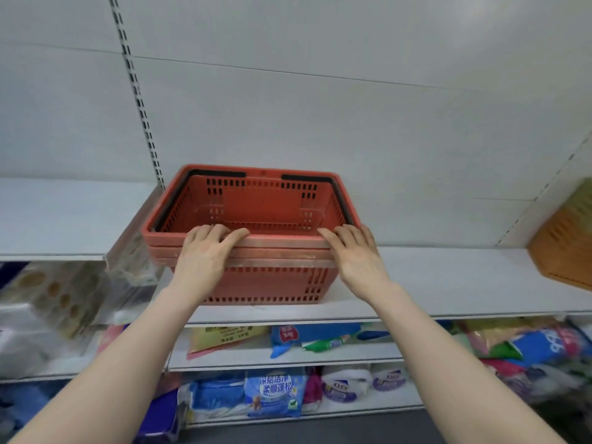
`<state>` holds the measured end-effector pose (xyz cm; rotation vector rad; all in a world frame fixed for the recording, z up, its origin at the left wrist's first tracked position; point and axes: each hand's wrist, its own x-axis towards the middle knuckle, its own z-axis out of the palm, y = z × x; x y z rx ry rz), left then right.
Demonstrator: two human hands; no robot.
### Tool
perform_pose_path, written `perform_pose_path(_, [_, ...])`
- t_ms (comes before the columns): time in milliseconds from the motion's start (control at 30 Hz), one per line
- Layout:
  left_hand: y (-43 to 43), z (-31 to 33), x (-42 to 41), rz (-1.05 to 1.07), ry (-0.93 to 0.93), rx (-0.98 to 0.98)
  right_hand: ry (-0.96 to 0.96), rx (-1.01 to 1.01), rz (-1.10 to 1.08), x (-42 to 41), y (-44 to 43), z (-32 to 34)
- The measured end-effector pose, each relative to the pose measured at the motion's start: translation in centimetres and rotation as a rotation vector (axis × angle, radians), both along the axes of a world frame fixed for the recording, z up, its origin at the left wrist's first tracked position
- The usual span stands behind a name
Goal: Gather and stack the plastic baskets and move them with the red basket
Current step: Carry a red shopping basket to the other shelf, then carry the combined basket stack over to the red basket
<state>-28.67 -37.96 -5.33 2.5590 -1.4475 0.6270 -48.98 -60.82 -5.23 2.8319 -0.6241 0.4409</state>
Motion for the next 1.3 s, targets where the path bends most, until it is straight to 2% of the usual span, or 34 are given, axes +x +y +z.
perform_pose_path(267, [-0.4,0.2,-0.7,-0.01,0.059,-0.053,-0.037,0.061,0.046,-1.4,-1.0,0.4])
perform_pose_path(367, [-1.2,0.1,-2.0,-0.117,0.092,-0.168,-0.05,0.101,0.049,-4.5,-1.9,0.8])
perform_pose_path(500, [-4.8,0.1,-6.8,-0.267,0.123,-0.277,-0.062,0.135,-0.025,-10.8,-4.5,0.2])
perform_pose_path(633, [-11.5,-0.3,-14.5,-0.39,0.13,-0.287,-0.015,0.134,-0.11,-19.8,-9.1,-1.3])
perform_pose_path(733, [-17.3,-1.5,-21.2,-0.433,0.252,-0.273,-0.007,0.263,-0.212,-27.6,-12.3,-2.8])
perform_pose_path(867, [-24.9,-4.4,-31.0,-0.429,0.603,-0.263,-0.239,0.516,-0.417,-37.4,-14.6,-5.0])
perform_pose_path(933, [-28.5,-5.7,-35.7,-0.464,0.702,-0.248,-0.35,0.596,-0.507,-41.4,-15.5,-5.8])
perform_pose_path(1167, [-40.3,-7.3,-47.5,-0.582,0.892,-0.18,-0.675,0.732,-0.76,-51.1,-21.1,-7.8])
perform_pose_path(1300, [-47.7,-7.4,-51.2,-0.619,0.934,-0.126,-0.757,0.77,-0.834,-53.6,-26.2,-8.2])
